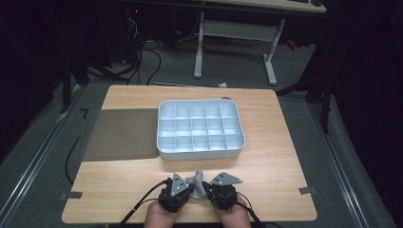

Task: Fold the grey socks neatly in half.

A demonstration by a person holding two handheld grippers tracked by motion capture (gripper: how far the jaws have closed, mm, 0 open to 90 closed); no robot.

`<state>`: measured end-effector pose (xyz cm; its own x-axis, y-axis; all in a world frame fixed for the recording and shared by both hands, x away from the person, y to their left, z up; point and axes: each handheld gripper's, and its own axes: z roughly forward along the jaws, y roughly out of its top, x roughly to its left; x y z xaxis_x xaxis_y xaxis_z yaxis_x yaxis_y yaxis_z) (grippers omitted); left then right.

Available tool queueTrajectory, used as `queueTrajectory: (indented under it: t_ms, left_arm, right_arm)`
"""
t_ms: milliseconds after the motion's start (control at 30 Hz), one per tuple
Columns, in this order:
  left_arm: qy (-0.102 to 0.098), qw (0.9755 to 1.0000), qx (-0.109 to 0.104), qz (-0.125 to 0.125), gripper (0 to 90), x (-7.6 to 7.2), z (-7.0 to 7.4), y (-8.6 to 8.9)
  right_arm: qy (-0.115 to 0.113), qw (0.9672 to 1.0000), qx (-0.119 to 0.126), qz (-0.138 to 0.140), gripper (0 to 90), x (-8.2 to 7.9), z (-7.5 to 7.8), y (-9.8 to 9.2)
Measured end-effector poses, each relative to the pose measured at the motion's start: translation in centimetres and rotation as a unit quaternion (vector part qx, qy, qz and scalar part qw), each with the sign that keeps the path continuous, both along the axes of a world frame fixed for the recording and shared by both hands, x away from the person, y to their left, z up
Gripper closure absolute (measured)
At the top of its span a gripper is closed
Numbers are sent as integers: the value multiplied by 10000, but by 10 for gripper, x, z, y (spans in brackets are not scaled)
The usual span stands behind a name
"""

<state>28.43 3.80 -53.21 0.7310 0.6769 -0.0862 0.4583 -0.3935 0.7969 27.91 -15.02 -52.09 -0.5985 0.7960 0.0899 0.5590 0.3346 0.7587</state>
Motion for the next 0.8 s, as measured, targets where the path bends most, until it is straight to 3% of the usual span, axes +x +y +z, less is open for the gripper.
queueTrajectory:
  t_ms: [167,400,600,633,733,767,800]
  left_arm:
    - [-7,10000,19,42,898,1,0,1]
    - [15,10000,-57,25,864,1,0,1]
    - [47,9990,-449,20,804,0,2,7]
    - [59,9979,-645,12,795,-1,5,10]
    - [-109,9974,-715,20,758,-3,10,14]
    - [-322,9973,-658,105,754,-6,15,20]
    - [-359,9972,-630,156,754,-6,17,24]
  right_arm:
    - [-163,9996,-27,214,900,-5,9,13]
    - [-175,9997,52,152,900,-5,9,8]
    - [-109,9998,129,-52,893,-5,4,-2]
    - [-108,9998,142,-76,891,-5,3,-3]
    - [-107,9998,145,-79,883,-5,3,-5]
    - [-96,9998,158,-70,873,-4,2,-6]
    - [-90,9998,162,-69,872,-4,1,-6]
